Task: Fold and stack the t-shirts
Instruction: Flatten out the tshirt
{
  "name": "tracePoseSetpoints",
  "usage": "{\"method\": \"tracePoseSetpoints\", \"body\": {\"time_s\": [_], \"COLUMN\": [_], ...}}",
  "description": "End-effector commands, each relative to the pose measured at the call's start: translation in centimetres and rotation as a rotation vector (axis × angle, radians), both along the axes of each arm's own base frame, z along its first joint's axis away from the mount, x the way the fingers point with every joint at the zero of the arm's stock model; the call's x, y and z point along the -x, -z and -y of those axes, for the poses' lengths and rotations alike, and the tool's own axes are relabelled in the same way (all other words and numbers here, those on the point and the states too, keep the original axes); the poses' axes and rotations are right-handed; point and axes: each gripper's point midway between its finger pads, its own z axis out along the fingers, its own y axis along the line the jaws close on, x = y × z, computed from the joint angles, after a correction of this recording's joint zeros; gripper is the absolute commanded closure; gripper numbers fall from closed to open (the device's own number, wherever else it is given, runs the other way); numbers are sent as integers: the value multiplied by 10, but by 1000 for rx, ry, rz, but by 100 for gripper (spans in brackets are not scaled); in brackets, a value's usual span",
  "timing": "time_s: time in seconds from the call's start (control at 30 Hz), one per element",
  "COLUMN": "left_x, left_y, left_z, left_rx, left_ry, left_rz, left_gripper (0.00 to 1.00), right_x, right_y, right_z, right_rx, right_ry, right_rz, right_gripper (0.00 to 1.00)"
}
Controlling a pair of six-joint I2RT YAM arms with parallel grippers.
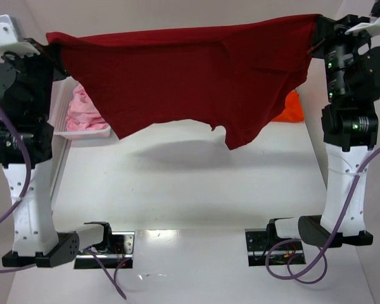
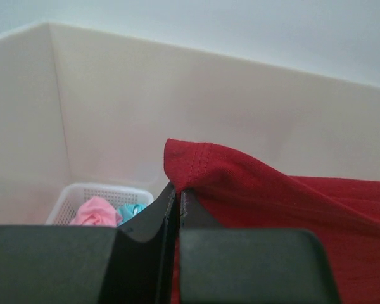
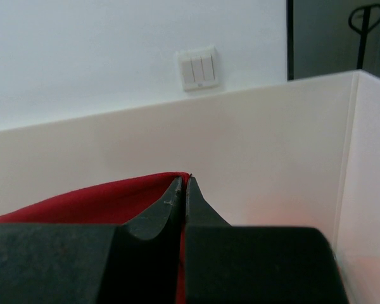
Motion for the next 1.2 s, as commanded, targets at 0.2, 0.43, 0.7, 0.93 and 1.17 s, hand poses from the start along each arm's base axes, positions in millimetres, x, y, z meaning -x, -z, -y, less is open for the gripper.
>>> {"method": "tracePoseSetpoints", "body": {"time_s": [0.2, 0.43, 0.7, 0.93, 1.17], "left_x": [-7, 13, 110, 163, 119], "left_y": [22, 22, 7, 5, 23], "left_z": [-9, -4, 1, -6, -10], "left_rx": [33, 16, 10, 16, 29], "left_ry": [-27, -3, -2, -54, -62], "left_rz": [-12, -2, 124, 181, 78], "left_gripper": [100, 100, 100, 100, 100], "right_x": [17, 66, 140, 191, 139], "right_y": [13, 16, 3, 0, 16], "right_z": [31, 36, 29, 38, 35], "right_rx": [-58, -63, -51, -30, -45], "right_ry": [137, 167, 122, 179, 156], "right_rz": [23, 37, 120, 169, 78], "right_gripper": [99, 99, 99, 99, 99]}}
